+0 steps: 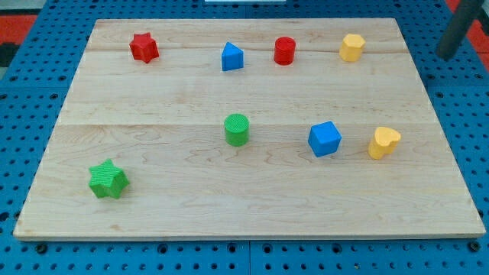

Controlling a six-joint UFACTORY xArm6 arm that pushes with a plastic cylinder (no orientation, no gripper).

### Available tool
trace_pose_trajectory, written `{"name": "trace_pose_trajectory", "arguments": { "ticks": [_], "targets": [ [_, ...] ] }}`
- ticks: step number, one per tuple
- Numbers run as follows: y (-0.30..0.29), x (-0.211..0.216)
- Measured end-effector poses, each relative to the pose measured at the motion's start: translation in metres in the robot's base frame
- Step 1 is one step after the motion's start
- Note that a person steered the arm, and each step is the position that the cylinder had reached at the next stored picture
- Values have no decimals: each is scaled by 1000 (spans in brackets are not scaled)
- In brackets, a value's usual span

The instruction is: Move the yellow hexagon to the top left of the yellow heart

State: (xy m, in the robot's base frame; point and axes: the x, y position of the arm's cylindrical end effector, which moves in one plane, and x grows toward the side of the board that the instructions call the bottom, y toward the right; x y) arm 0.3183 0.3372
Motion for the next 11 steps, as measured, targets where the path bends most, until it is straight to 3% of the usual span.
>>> {"name": "trace_pose_trajectory", "arguments": {
  "ticks": [1,5,7,9,11],
  "targets": [
    [-48,22],
    [-30,29],
    [4,-15],
    [-90,-51],
    [-133,-83]
  ]
}}
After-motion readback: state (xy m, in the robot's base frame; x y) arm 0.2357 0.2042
